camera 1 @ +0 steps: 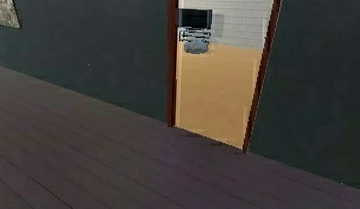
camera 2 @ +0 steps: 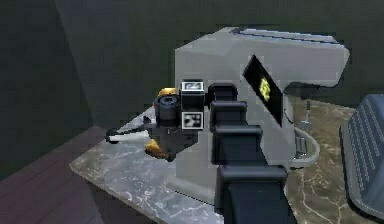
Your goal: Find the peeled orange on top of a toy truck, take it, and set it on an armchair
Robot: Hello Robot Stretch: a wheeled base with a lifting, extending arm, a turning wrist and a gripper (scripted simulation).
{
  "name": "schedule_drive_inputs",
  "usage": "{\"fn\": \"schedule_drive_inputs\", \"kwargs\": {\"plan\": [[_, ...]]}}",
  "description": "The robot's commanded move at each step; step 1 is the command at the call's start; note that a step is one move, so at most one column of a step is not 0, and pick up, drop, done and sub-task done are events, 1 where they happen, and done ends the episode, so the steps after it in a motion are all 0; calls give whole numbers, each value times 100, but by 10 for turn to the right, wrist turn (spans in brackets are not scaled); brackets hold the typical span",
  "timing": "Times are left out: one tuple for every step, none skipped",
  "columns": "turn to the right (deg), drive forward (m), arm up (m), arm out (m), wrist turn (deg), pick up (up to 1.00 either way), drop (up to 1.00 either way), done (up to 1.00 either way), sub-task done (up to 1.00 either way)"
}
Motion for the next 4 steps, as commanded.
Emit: {"fn": "schedule_drive_inputs", "kwargs": {"plan": [[0, 0, 0, 0, 240, 0, 0, 0, 0], [0, 0, -12, 0, 0, 0, 0, 0, 0], [0, 0, 0, 0, 0, 100, 0, 0, 0], [0, 0, 10, 0, 0, 0, 0, 0, 0]]}}
